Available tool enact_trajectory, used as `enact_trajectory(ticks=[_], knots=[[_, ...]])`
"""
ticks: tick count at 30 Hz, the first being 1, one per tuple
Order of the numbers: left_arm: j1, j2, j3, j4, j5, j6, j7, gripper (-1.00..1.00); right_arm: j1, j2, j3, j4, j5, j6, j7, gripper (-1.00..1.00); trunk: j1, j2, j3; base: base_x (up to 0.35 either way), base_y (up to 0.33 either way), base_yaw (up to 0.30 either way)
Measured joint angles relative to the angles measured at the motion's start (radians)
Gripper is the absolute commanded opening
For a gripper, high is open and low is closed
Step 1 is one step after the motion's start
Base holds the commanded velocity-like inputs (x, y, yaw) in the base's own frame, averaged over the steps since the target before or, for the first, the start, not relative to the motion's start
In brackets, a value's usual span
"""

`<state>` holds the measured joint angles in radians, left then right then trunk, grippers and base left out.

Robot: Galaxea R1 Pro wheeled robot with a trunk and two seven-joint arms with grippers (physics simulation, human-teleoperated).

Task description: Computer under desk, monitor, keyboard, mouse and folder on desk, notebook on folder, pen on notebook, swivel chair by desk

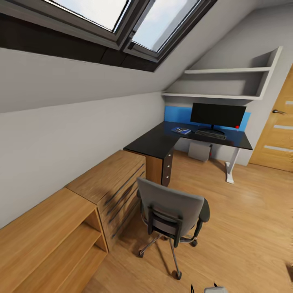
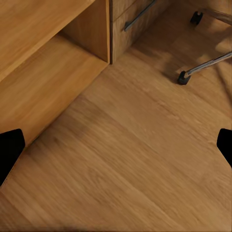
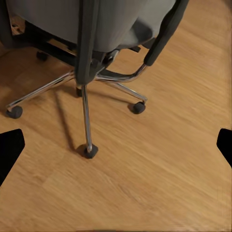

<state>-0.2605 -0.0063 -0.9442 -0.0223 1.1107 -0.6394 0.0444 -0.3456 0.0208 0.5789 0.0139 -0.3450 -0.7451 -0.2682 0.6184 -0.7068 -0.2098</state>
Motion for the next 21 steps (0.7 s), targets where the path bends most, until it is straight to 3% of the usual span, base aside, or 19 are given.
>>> enact_trajectory(ticks=[10, 21], knots=[[0.000, 0.000, 0.000, 0.000, 0.000, 0.001, 0.000, 1.00, 0.000, 0.000, 0.000, 0.001, 0.000, 0.000, 0.000, 1.00, 0.000, 0.000, 0.004, 0.001, 0.281, -0.267], [0.000, 0.000, 0.000, 0.000, 0.000, 0.001, 0.000, 1.00, 0.000, -0.001, 0.000, 0.001, 0.000, 0.000, 0.000, 1.00, 0.000, 0.000, 0.008, 0.000, 0.050, -0.267]])
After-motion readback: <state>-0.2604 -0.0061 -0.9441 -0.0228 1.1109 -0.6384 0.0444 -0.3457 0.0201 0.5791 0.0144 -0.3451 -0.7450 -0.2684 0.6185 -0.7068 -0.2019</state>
